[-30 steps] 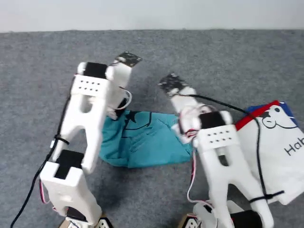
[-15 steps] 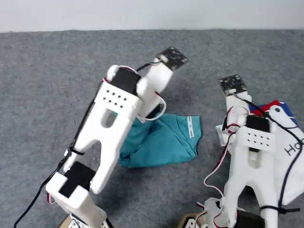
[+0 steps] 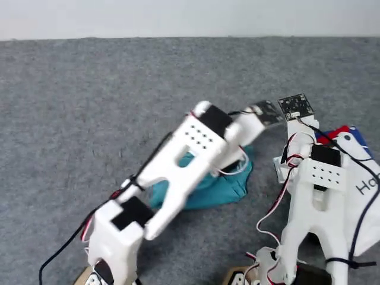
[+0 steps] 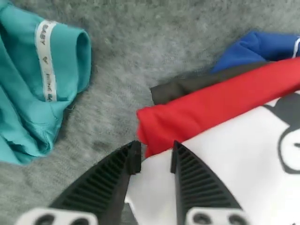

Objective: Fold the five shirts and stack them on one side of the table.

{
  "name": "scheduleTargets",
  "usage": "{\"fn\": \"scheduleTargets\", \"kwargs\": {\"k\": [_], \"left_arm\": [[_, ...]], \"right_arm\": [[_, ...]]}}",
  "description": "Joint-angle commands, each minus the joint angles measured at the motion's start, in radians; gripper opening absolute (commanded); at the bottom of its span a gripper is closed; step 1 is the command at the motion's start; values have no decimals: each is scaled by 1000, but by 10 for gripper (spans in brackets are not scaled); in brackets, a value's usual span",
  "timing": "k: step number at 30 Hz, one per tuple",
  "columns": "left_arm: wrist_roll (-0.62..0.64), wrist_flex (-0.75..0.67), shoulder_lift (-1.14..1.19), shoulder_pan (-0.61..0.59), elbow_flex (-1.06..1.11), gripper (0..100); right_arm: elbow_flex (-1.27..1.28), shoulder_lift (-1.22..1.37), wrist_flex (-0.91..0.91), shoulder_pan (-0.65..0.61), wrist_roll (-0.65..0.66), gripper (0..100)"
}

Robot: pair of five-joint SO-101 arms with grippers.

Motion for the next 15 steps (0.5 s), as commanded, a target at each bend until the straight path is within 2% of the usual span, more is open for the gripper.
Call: {"fn": "scheduleTargets", "kwargs": {"k": [1,5,10,15], "left_arm": [[3,20,86,49,-104,14],[3,20,183,57,-182,15],[3,20,201,54,-199,19],[3,20,199,49,-203,147]], "right_arm": [[-5,-19,13,13,14,115],[-9,-21,13,25,14,115],[-40,-51,15,137,14,115],[-43,-171,15,222,11,115]]}}
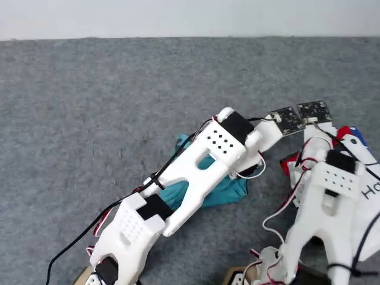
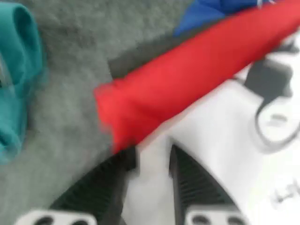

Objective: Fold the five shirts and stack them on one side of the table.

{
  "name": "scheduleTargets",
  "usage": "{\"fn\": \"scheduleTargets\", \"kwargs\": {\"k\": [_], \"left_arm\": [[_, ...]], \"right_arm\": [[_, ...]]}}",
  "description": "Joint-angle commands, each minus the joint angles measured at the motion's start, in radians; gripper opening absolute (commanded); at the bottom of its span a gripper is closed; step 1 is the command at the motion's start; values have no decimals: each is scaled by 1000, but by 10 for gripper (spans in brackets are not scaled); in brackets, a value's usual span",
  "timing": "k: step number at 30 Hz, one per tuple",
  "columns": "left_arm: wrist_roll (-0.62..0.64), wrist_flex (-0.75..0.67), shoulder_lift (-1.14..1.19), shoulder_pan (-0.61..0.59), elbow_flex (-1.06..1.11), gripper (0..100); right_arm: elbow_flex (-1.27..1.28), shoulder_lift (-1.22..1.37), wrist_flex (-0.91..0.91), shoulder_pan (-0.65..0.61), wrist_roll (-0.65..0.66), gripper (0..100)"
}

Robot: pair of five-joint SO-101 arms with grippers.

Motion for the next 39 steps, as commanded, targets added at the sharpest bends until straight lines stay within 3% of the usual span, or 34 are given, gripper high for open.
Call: {"fn": "scheduleTargets", "kwargs": {"k": [1,7,19,31,39], "left_arm": [[6,18,0,-5,-31,165],[6,18,3,-49,-97,170],[6,20,-98,-267,-265,174],[-2,5,-123,-417,-12,174],[-2,-180,-123,-453,188,174]], "right_arm": [[-43,-122,5,73,5,115],[-41,-171,4,117,3,115],[-37,-176,4,111,2,115],[-37,-173,4,-18,-54,115],[-37,-168,4,-50,-55,115]]}}
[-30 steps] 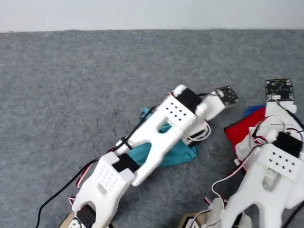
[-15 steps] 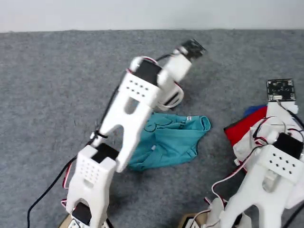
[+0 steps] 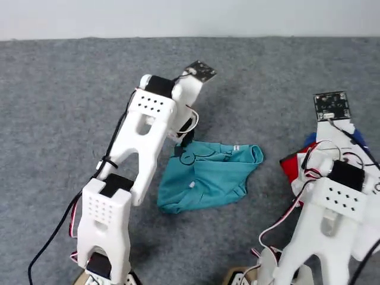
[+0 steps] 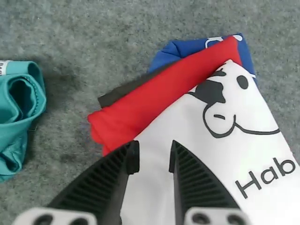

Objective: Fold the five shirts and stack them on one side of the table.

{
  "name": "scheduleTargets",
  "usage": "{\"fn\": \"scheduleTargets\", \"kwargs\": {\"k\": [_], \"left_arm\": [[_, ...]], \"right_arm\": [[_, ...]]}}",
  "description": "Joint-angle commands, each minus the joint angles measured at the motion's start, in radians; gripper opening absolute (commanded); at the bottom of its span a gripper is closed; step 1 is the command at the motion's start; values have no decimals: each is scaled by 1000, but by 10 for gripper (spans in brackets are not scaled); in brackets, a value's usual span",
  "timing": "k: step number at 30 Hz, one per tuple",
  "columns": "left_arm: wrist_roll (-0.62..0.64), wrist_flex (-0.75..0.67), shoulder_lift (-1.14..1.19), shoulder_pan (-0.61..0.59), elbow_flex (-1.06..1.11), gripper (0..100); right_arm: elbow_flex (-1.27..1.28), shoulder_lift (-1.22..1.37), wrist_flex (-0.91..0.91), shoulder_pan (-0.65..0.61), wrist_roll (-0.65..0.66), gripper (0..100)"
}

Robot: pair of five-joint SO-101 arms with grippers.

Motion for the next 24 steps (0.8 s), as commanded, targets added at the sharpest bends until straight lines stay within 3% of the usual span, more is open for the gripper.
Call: {"fn": "scheduleTargets", "kwargs": {"k": [1,6,19,24], "left_arm": [[0,-91,-55,-6,65,174],[0,-175,-55,-8,124,174],[0,-180,-37,-236,124,174],[0,-163,5,-241,119,174]], "right_arm": [[-29,-21,4,-39,-11,115],[-35,-28,1,-124,-11,115],[-37,-28,-5,-245,-12,115],[-37,-28,-5,-248,-12,115]]}}
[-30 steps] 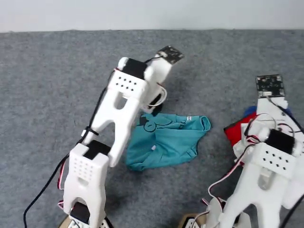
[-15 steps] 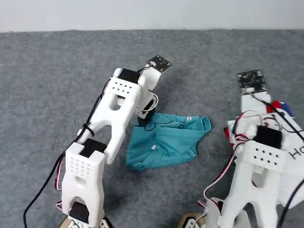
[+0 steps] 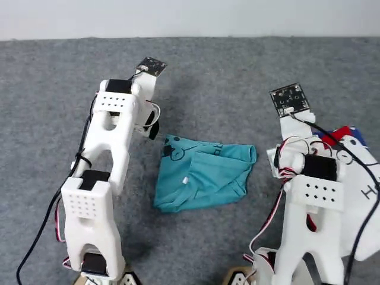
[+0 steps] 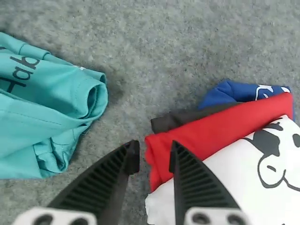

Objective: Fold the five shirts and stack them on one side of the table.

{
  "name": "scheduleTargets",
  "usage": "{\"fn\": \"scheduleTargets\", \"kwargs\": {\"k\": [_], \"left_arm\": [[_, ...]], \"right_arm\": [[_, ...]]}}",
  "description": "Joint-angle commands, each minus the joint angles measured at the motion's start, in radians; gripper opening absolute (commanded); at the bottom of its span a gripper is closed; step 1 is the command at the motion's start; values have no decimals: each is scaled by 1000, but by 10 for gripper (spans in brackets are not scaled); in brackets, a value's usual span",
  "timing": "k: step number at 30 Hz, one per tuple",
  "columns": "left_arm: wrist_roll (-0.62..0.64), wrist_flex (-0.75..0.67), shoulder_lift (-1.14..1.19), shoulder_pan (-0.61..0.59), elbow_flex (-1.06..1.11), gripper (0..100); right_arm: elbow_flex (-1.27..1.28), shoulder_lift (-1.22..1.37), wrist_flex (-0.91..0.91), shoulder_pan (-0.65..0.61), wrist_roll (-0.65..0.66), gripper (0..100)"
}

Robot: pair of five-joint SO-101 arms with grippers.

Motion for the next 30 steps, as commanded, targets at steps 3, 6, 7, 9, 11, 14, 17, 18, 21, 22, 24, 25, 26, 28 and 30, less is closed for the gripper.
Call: {"fn": "scheduleTargets", "kwargs": {"k": [3,6,7,9,11,14,17,18,21,22,24,25,26,28,30], "left_arm": [[3,18,-23,9,-8,174],[6,83,-86,61,-39,174],[6,110,-109,86,-59,174],[6,147,-141,140,-94,174],[6,144,-152,181,-105,174],[5,132,-126,222,-101,174],[5,117,-49,229,-108,174],[3,101,-23,226,-108,174],[3,34,48,187,-108,173],[3,18,66,172,-110,173],[0,14,86,141,-111,173],[0,17,92,124,-119,173],[0,17,95,109,-125,172],[-2,17,97,81,-133,172],[-2,17,97,60,-136,172]], "right_arm": [[-37,-28,-15,-12,-12,115],[-31,-19,-41,-8,-12,115],[-31,-19,-41,-10,-12,115],[-31,-19,-41,-12,-12,115],[-31,-19,-38,-10,-12,115],[-31,-19,-36,-10,-12,115],[-31,-19,-36,-10,-12,115],[-31,-19,-35,-10,-12,115],[-31,-19,-33,-10,-12,115],[-31,-19,-33,-10,-12,115],[-31,-19,-33,-10,-12,115],[-29,-19,-33,-12,-12,115],[-29,-19,-33,-12,-12,115],[-29,-19,-33,-12,-12,115],[-29,-19,-33,-12,-12,115]]}}
